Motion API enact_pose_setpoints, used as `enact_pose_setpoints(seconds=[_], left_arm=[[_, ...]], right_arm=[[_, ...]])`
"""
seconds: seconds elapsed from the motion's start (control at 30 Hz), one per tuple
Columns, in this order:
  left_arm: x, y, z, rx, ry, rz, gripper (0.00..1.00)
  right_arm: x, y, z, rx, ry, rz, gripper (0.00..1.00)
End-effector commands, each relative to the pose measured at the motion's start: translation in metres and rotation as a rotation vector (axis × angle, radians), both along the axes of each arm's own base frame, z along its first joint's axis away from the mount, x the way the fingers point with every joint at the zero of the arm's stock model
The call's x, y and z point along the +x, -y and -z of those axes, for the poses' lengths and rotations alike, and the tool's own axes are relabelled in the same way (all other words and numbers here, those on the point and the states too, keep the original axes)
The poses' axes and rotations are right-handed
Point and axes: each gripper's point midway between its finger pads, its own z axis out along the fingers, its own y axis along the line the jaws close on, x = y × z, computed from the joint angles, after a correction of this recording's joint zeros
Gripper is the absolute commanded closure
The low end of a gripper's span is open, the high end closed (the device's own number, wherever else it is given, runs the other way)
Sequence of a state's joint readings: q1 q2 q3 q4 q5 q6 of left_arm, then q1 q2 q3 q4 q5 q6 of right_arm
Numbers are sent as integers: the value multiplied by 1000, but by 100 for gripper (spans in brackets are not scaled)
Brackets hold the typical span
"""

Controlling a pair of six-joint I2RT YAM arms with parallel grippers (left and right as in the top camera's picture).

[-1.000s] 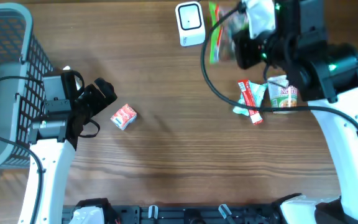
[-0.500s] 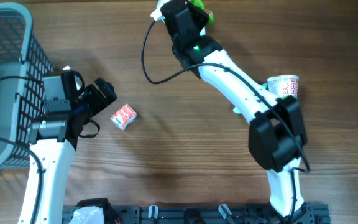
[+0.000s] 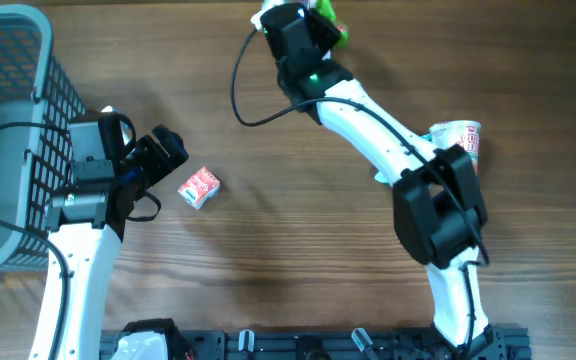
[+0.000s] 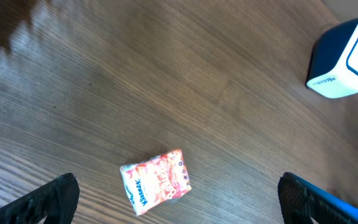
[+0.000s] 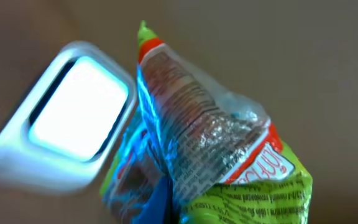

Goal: Scan the item barcode
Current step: 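Lower the green snack bag beside the scanned items and release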

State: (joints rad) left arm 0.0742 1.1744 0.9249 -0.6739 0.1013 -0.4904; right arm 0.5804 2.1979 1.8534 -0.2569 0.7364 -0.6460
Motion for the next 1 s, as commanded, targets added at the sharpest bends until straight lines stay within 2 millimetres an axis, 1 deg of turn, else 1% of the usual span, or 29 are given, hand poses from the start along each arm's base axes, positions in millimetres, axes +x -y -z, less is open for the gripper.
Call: enact_pose_setpoints(seconds=[0.0, 0.07, 0.13, 0.17, 0.2, 0.23, 0.27, 0.33, 0.43, 0.47, 0.5, 0.53, 0.57, 0.6, 0.7, 0.77, 0.83, 0.9, 0.97], left_arm=[[2, -3, -2, 15, 6, 4, 0], [2, -3, -2, 15, 6, 4, 0], [2, -3, -2, 15, 6, 4, 0], [2, -3, -2, 15, 6, 4, 0], [2, -3, -2, 15, 6, 4, 0], [2, -3, -2, 15, 6, 4, 0], [2, -3, -2, 15, 6, 4, 0], [2, -3, -2, 15, 6, 4, 0], [2, -3, -2, 15, 6, 4, 0], [2, -3, -2, 15, 6, 4, 0], [2, -3, -2, 15, 6, 4, 0], [2, -3, -2, 15, 6, 4, 0], [2, -3, -2, 15, 6, 4, 0], [2, -3, -2, 15, 6, 4, 0], [2, -3, -2, 15, 6, 4, 0], [2, -3, -2, 15, 6, 4, 0], [2, -3, -2, 15, 6, 4, 0], [2, -3, -2, 15, 6, 4, 0], [2, -3, -2, 15, 6, 4, 0]], right_arm=[[-48, 10, -93, 336, 6, 3, 96], [-85, 22, -94, 473, -156, -4, 96], [-125, 35, -81, 586, -375, -7, 96], [-158, 44, -62, 649, -578, -5, 96], [-175, 51, -50, 674, -691, 15, 96], [-190, 64, -34, 683, -791, 66, 96], [-203, 80, -9, 679, -876, 140, 96], [-214, 96, 29, 664, -942, 208, 96], [-220, 105, 79, 661, -972, 247, 96], [-221, 106, 95, 659, -968, 250, 86], [-220, 111, 103, 655, -946, 286, 52], [-216, 120, 104, 648, -904, 355, 38], [-212, 124, 99, 635, -878, 360, 21], [-211, 124, 91, 639, -863, 353, 0], [-211, 122, 62, 685, -796, 328, 0], [-205, 121, 58, 699, -770, 317, 0], [-194, 118, 55, 716, -730, 296, 0], [-179, 113, 49, 741, -669, 264, 0], [-169, 110, 44, 757, -629, 243, 0]])
